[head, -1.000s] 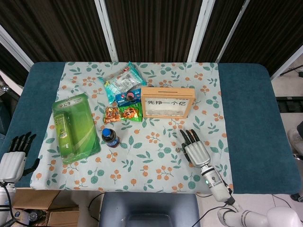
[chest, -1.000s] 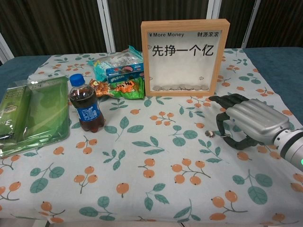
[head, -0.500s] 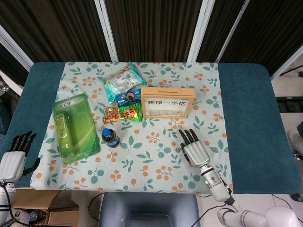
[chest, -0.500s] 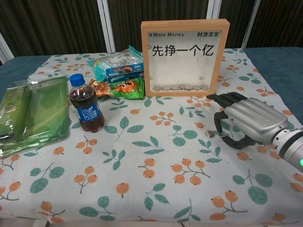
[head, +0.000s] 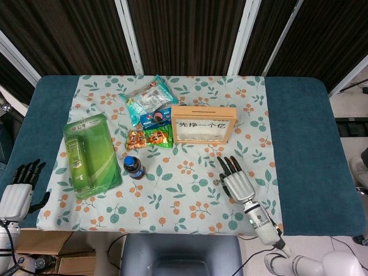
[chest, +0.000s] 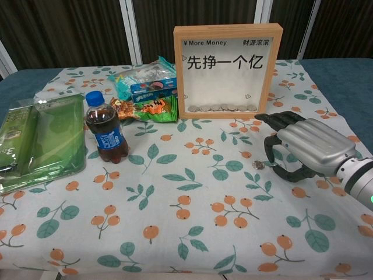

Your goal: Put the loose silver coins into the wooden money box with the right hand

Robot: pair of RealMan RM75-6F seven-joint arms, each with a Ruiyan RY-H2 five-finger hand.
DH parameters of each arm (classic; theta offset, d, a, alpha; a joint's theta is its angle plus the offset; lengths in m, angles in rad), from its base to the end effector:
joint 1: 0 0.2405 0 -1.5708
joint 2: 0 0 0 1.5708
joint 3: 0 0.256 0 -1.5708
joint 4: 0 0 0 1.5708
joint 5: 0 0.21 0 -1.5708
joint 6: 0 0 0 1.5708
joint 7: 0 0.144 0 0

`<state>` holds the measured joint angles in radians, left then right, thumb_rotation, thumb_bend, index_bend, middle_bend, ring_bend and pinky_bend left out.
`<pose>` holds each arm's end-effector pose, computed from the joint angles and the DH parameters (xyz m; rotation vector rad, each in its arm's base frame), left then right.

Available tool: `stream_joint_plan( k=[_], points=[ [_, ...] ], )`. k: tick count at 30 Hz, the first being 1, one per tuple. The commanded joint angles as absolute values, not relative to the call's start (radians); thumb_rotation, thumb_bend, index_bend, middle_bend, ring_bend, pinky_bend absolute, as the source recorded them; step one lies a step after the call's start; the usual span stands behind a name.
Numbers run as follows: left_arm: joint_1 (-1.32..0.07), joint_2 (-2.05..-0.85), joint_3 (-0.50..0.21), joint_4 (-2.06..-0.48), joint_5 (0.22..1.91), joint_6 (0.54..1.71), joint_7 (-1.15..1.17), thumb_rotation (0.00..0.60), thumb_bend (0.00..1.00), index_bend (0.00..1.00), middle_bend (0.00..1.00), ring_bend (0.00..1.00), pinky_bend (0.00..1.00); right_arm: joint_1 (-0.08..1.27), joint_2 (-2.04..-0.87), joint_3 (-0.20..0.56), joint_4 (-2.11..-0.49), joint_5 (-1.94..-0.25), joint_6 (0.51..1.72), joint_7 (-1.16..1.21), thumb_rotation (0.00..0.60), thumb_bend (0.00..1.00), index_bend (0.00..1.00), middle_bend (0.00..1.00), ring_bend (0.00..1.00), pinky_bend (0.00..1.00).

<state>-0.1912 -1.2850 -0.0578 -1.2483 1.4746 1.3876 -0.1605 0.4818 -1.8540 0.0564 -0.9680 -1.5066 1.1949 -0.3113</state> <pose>-0.3531 0.2246 0.1347 -1.4344 -0.8874 -0.8854 -0.2328 -0.2858 -0.0703 1.8402 -0.6155 0.8332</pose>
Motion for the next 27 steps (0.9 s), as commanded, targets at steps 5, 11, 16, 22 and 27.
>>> stream_joint_plan(
  k=[5,11,16,22,27],
  points=[
    [-0.193,-1.283,-0.058,-1.251,1.470,1.382,-0.159,0.600,0.38,0.00,0.00,0.00,0.00,0.483,-1.857,0.059,-0.964,-1.502,1.188,-0.314,0.600,0.59,0.67,0.13,0.00,0.00],
    [-0.191,-1.284,-0.056,-1.248,1.469,1.381,-0.161,0.600,0.38,0.00,0.00,0.00,0.00,0.483,-1.859,0.064,-0.964,-1.500,1.195,-0.313,0.600,0.59,0.71,0.13,0.00,0.00],
    [-0.191,-1.285,-0.056,-1.247,1.470,1.382,-0.161,0.600,0.38,0.00,0.00,0.00,0.00,0.478,-1.850,0.067,-0.979,-1.507,1.219,-0.309,0.600,0.60,0.72,0.14,0.00,0.00],
    [-0.188,-1.285,-0.054,-1.247,1.472,1.387,-0.163,0.600,0.38,0.00,0.00,0.00,0.00,0.475,-1.784,0.084,-1.103,-1.553,1.311,-0.296,0.600,0.60,0.74,0.14,0.00,0.00],
    [-0.186,-1.285,-0.055,-1.248,1.475,1.396,-0.166,0.600,0.38,0.00,0.00,0.00,0.00,0.481,-1.682,0.129,-1.313,-1.608,1.408,-0.332,0.600,0.60,0.76,0.13,0.00,0.00]
  ],
)
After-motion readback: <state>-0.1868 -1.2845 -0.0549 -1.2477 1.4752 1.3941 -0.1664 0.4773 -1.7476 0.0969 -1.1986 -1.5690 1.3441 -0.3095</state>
